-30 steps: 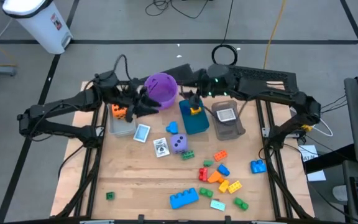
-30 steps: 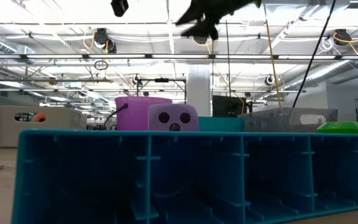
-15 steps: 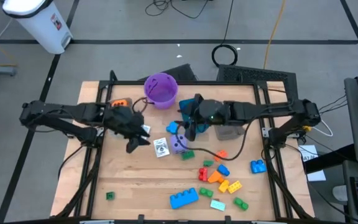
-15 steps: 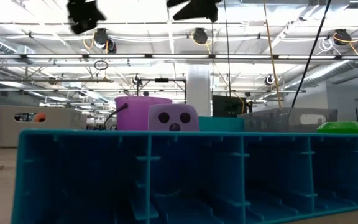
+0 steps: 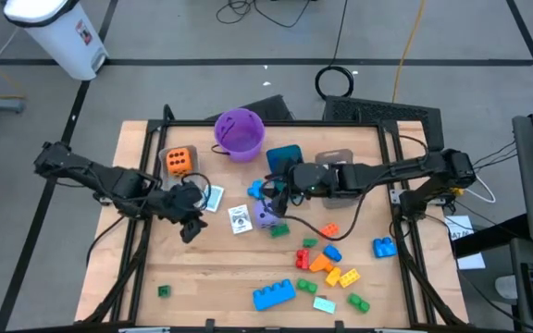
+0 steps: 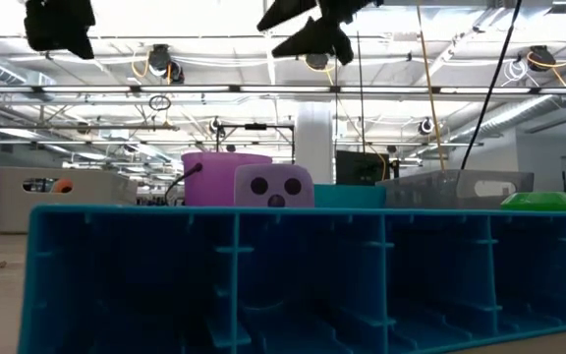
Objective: Pick & Place Toys
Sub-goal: Put the brown deck of cards into the black bin
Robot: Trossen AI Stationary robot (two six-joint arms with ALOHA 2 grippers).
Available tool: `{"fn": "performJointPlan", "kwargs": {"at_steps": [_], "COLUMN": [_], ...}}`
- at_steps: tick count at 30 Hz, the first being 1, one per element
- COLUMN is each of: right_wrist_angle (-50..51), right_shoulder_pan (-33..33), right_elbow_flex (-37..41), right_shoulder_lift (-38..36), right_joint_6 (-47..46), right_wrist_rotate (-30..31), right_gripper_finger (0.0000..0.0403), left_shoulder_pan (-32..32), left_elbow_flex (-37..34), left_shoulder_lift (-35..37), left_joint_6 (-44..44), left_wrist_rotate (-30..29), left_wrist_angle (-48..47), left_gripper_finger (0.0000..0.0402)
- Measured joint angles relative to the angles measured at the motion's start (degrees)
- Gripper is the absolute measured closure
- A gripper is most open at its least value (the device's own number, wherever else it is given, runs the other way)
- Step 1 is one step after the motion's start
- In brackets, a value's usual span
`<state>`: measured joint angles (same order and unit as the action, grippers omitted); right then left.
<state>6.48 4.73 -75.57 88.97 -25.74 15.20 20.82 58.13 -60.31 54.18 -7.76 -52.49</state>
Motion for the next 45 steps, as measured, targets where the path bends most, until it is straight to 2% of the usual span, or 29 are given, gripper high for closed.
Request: {"fn": "performJointPlan", "kwargs": {"at_steps": [11,18,22,29,34,38,45], "right_wrist_angle": [-2.01,-1.96,-2.22,-1.57,0.27,5.73,12.77], "right_shoulder_pan": [2.88,2.88,3.23,4.0,5.06,5.2,5.16], "right_elbow_flex": [2.83,3.7,3.74,3.7,3.7,3.7,5.12], "right_shoulder_lift": [-0.03,-0.15,-0.69,-2.01,-4.69,-7.84,-14.28], "right_joint_6": [-0.58,-0.64,2.14,4.17,8.19,12.89,15.88], "right_wrist_rotate": [-0.03,-0.25,-0.31,-5.2,-7.81,-7.7,-7.52], "right_gripper_finger": [0.0193,0.0193,0.0193,0.0193,0.0193,0.0193,0.0193], "left_shoulder_pan": [6.15,7.1,3.5,-3.92,-6.78,-7.37,-10.0], "left_elbow_flex": [0.0,0.0,0.0,-0.02,-0.02,0.01,0.04], "left_shoulder_lift": [-0.25,-0.59,-4.36,-16.47,-22.38,-25.19,-26.97], "left_joint_6": [7.35,15.45,16.04,10.87,6.53,2.55,-7.55], "left_wrist_rotate": [1.53,-7.22,-9.08,-4.09,1.19,2.22,2.03], "left_wrist_angle": [-6.81,-8.46,-9.18,-4.17,7.98,17.39,18.88], "left_gripper_finger": [0.0192,0.0192,0.0192,0.0192,0.0192,0.0192,0.0192]}}
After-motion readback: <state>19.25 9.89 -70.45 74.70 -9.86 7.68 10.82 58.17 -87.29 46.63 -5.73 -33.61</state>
